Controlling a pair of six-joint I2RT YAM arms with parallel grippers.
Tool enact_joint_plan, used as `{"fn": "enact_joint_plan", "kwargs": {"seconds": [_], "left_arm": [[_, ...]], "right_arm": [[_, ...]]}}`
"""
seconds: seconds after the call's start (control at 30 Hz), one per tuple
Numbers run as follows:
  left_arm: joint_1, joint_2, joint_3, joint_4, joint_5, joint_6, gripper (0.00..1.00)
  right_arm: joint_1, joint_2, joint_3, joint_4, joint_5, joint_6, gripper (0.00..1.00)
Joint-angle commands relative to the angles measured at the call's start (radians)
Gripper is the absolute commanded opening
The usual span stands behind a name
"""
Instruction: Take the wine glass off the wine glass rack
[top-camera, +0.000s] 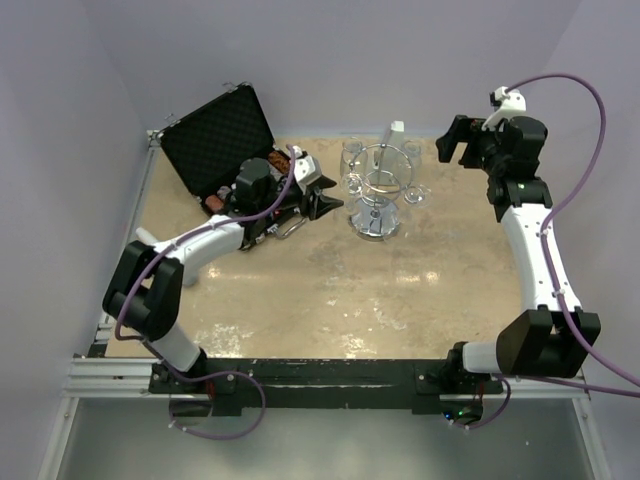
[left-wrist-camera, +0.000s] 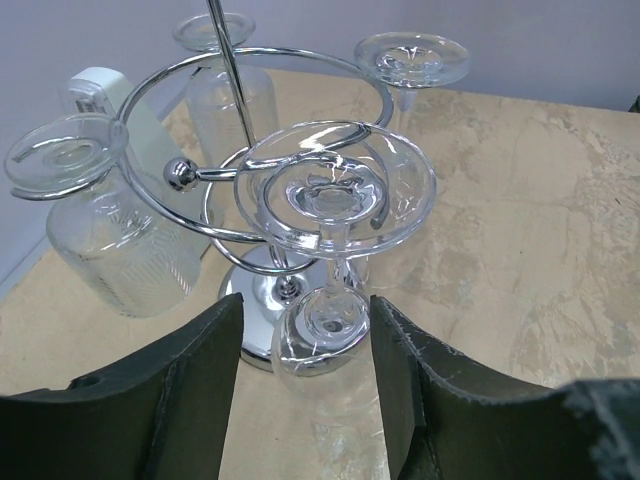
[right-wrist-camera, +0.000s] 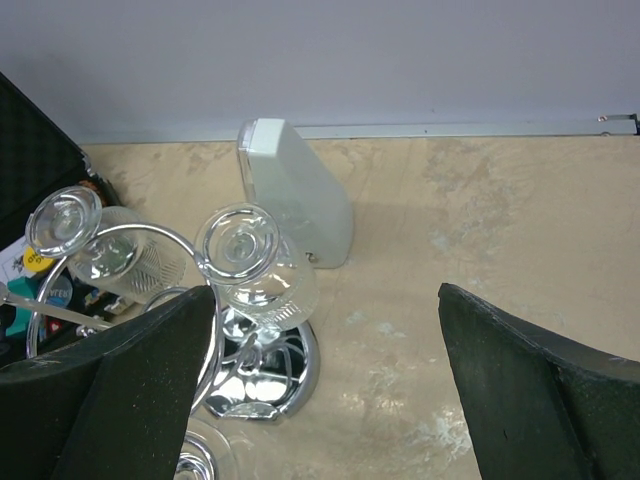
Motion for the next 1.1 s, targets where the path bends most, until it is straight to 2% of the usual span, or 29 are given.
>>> {"fn": "enact_joint_plan", "kwargs": {"seconds": [0.0, 0.17, 0.47, 1.07], "left_arm": [[-0.012, 0.038, 0.053, 0.098, 0.057, -0.033, 0.56], [-0.032, 0.081, 0.070, 0.118, 0.062, -0.050, 0.50], [-0.071, 0.123, 0.096, 0.186, 0.024, -0.108, 0.47], [-0.078, 0.160, 0.107, 0.200, 0.025, -0.091, 0.39]], "right_arm": [[-0.009, -0.036, 0.033, 0.003, 0.026, -0.007, 0.98], [-0.010, -0.045, 0.033, -0.001, 0.026, -0.007, 0.98], [-0.013, -0.023, 0.050, 0.009, 0.034, -0.004, 0.98], [-0.019, -0.045, 0.049, -0.003, 0.046, -0.001, 0.98]]}}
